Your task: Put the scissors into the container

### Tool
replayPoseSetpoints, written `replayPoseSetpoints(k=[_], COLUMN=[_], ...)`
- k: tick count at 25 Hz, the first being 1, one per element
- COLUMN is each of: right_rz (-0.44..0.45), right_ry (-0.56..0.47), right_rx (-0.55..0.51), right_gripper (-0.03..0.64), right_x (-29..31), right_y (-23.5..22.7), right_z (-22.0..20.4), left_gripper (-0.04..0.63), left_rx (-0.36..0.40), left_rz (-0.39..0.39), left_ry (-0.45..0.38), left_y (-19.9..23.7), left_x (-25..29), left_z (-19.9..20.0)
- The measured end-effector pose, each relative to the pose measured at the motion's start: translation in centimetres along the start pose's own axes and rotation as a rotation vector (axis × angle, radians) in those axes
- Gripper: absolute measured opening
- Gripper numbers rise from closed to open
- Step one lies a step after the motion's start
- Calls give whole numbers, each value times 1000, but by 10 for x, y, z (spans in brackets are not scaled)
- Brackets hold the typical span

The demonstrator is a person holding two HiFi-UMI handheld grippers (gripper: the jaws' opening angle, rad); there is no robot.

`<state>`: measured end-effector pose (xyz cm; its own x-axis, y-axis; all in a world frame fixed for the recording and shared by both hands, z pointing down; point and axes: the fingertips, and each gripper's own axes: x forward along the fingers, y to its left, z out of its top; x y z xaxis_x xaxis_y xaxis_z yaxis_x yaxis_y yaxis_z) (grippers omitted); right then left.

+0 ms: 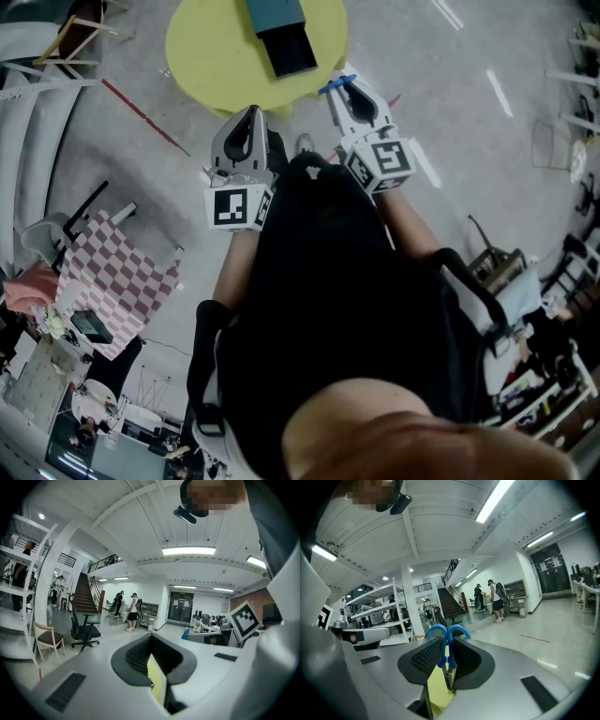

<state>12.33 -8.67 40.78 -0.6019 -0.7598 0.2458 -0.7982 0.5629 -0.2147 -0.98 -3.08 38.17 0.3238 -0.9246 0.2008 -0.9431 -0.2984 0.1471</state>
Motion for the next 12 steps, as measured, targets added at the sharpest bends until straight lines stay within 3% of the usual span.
replayPoseSetpoints(k=[12], right_rz=[-46], right_ry=[68], right_rx=[21], right_gripper=[80], right_x=[56], right_y=[-11], right_z=[-4], left_gripper=[-3], left_rx=[-34], left_rz=[-52], left_ry=[12], left_y=[40], left_x=[54], left_z=[2])
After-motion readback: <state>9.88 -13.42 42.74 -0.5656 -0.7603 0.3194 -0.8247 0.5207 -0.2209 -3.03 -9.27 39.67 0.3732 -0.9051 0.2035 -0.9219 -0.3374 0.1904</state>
